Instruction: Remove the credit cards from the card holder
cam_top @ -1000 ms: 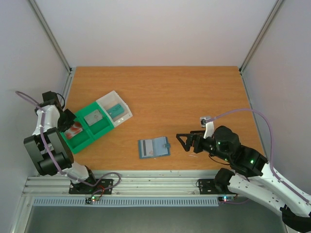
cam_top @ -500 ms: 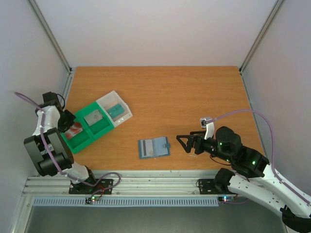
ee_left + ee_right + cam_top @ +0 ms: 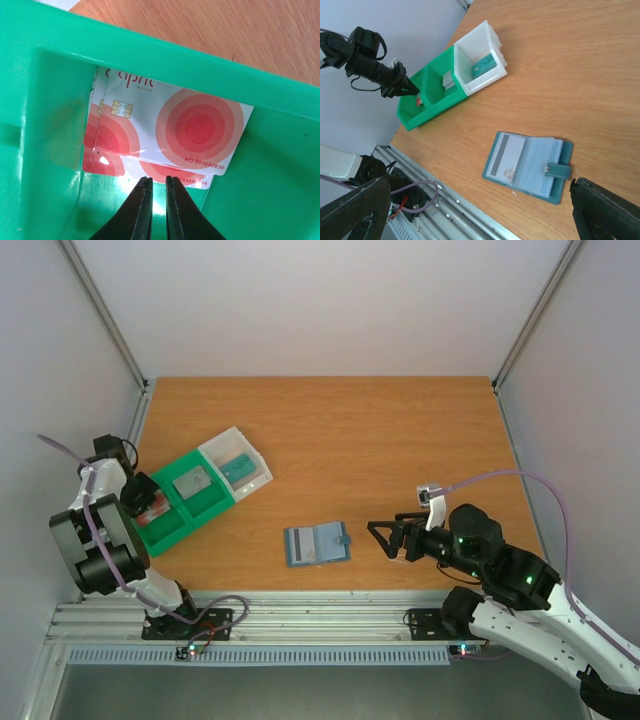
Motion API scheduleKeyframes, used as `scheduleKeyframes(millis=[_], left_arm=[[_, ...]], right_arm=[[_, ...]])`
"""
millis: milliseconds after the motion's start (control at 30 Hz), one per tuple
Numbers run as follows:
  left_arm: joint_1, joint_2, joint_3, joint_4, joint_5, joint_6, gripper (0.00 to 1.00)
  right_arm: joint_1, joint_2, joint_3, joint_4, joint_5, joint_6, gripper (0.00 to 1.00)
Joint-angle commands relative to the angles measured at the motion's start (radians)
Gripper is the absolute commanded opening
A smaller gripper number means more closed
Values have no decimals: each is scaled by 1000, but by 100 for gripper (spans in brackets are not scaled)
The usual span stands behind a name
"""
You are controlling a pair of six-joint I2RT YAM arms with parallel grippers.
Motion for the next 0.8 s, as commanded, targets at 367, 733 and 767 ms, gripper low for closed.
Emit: scheduleKeyframes(millis=[367,733,767], left_arm=[[-16,-234,26,-41,150,-1,56],[-37,-388,83,-125,377,85,99],[-44,-407,71,-113,415,84,99]], right_arm=[[0,56,20,-71,12,38,98],[1,169,37,-77,28,64,99],[1,181,32,-66,11,69,98]])
